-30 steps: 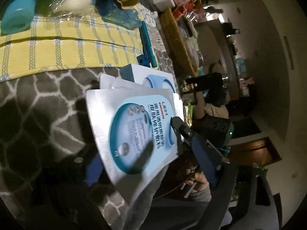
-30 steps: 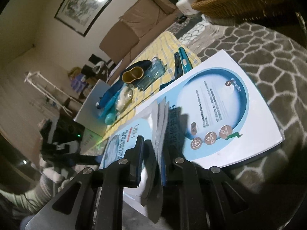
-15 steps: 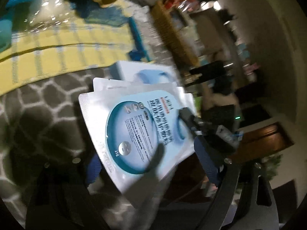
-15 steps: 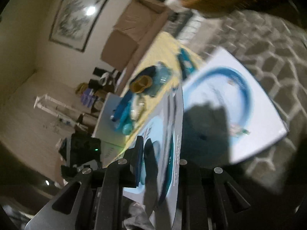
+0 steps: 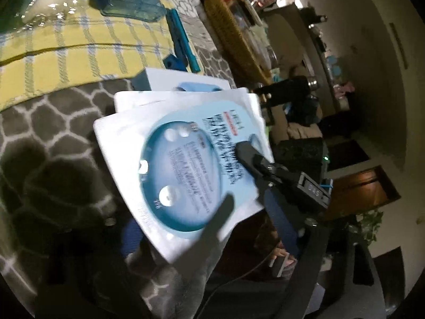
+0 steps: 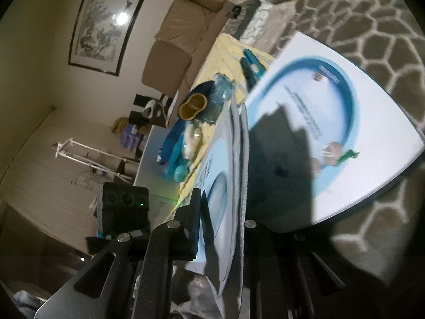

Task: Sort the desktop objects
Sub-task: 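Lower the upright mask packet over the cardboard box with the right gripper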

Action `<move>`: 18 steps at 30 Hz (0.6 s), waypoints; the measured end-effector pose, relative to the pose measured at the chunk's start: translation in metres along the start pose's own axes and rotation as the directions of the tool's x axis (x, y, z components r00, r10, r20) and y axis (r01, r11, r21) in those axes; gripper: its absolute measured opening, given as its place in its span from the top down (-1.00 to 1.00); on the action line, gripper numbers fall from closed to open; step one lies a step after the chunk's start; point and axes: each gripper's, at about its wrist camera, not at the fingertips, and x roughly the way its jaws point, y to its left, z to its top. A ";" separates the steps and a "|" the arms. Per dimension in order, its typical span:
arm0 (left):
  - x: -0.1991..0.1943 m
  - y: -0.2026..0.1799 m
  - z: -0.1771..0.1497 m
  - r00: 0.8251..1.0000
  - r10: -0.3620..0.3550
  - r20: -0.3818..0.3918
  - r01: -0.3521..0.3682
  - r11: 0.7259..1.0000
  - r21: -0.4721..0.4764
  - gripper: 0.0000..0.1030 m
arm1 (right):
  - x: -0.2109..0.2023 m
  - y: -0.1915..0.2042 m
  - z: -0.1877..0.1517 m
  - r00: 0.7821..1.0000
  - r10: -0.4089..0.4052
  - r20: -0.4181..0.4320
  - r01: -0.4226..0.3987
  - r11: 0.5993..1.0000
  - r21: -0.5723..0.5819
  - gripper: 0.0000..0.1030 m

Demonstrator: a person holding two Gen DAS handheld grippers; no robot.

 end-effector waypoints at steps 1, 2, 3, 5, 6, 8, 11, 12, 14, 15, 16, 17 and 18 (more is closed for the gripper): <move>-0.003 0.001 0.000 1.000 -0.003 0.007 0.003 1.000 -0.003 -0.35 | -0.002 0.005 0.002 1.000 0.005 0.006 -0.005 1.000 -0.014 0.70; -0.005 0.001 0.001 1.000 -0.011 0.010 0.011 1.000 -0.001 -0.35 | -0.002 0.010 0.003 1.000 0.009 0.008 -0.009 1.000 -0.025 0.70; -0.008 0.000 0.001 1.000 -0.015 0.016 0.014 1.000 0.003 -0.35 | -0.003 0.017 0.004 1.000 0.010 0.007 -0.010 0.999 -0.041 0.70; -0.014 -0.005 0.000 0.999 -0.019 0.030 0.018 1.000 0.017 -0.35 | -0.002 0.032 0.007 1.000 0.005 -0.004 -0.005 0.997 -0.080 0.70; -0.018 -0.007 0.001 0.999 -0.024 0.040 0.023 1.000 0.020 -0.35 | -0.002 0.040 0.009 1.000 0.002 -0.007 -0.003 0.995 -0.097 0.70; -0.031 -0.013 0.002 0.996 -0.051 0.066 0.050 0.998 0.025 -0.35 | -0.001 0.056 0.013 1.000 0.006 -0.011 -0.007 0.993 -0.116 0.70; -0.059 -0.027 0.006 0.989 -0.096 0.112 0.092 0.995 0.042 -0.35 | 0.000 0.084 0.021 1.000 0.009 -0.018 -0.012 0.988 -0.155 0.70; -0.070 -0.032 0.007 0.986 -0.106 0.128 0.100 0.994 0.052 -0.35 | 0.002 0.095 0.024 1.000 0.009 -0.022 -0.013 0.985 -0.172 0.70; -0.095 -0.040 0.011 0.979 -0.124 0.163 0.113 0.991 0.072 -0.35 | 0.008 0.119 0.032 0.999 0.021 -0.032 -0.026 0.981 -0.193 0.70; -0.110 -0.043 0.013 0.974 -0.132 0.185 0.119 0.990 0.080 -0.35 | 0.013 0.133 0.036 0.999 0.026 -0.038 -0.033 0.979 -0.201 0.70; -0.127 -0.045 0.015 0.967 -0.141 0.210 0.125 0.988 0.088 -0.35 | 0.019 0.144 0.039 0.998 0.032 -0.046 -0.041 0.977 -0.209 0.70; -0.139 -0.046 0.017 0.963 -0.146 0.228 0.128 0.988 0.092 -0.35 | 0.027 0.158 0.043 0.998 0.037 -0.054 -0.048 0.974 -0.221 0.70; -0.156 -0.046 0.019 0.957 -0.150 0.249 0.129 0.987 0.098 -0.35 | 0.036 0.173 0.045 0.997 0.043 -0.063 -0.056 0.970 -0.236 0.70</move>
